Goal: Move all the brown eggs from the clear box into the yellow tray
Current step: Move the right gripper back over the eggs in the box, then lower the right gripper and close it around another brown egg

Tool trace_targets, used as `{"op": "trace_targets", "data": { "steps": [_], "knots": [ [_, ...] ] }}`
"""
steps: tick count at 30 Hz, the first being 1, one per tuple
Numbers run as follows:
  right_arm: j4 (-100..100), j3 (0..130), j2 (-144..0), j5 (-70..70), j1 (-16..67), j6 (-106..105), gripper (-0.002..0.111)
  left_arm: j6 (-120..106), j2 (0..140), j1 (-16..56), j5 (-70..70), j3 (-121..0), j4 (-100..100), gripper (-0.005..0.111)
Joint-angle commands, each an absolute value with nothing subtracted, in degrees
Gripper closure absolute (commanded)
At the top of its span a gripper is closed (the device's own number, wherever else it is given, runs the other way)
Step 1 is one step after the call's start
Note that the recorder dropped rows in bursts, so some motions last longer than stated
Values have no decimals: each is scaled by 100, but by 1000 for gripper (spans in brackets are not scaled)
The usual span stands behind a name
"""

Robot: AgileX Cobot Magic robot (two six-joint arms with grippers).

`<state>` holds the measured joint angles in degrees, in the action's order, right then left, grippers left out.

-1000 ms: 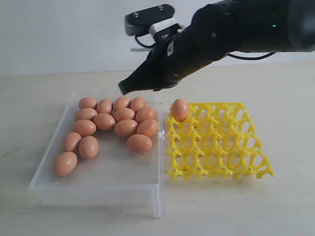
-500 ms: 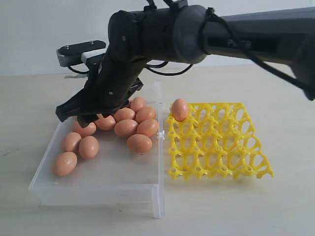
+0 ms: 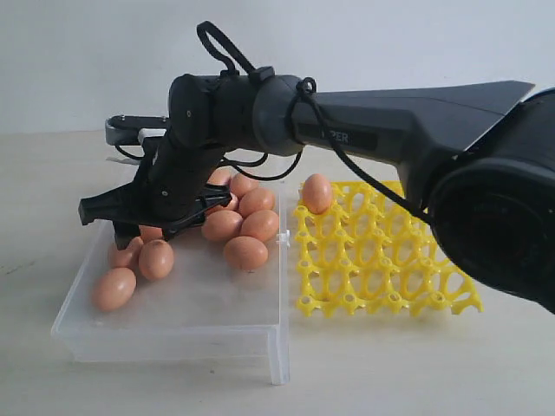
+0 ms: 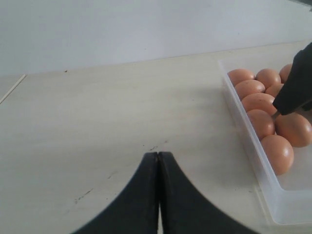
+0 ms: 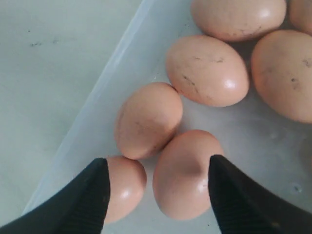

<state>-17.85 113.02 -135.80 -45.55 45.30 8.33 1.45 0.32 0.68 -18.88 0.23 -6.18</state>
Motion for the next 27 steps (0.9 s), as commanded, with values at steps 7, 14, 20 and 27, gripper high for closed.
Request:
{"op": "trace_targets", "data": {
  "steps": [7,14,20,27],
  "knots": [
    [-1572,11376,-13724,-4215,4534,1061,50,170,0,61,-1809,0,-601,107],
    [-1588,11376,-13912,-4183,4534,1071,50,170,0,61,-1809,0,-601,107],
    [-1411,11376,-13966,-4166,4534,1180,50,170,0,61,-1809,0,-601,107],
    [-1338,11376,-14017,-4162,4534,1207,50,170,0,61,-1809,0,-601,107]
  ]
}}
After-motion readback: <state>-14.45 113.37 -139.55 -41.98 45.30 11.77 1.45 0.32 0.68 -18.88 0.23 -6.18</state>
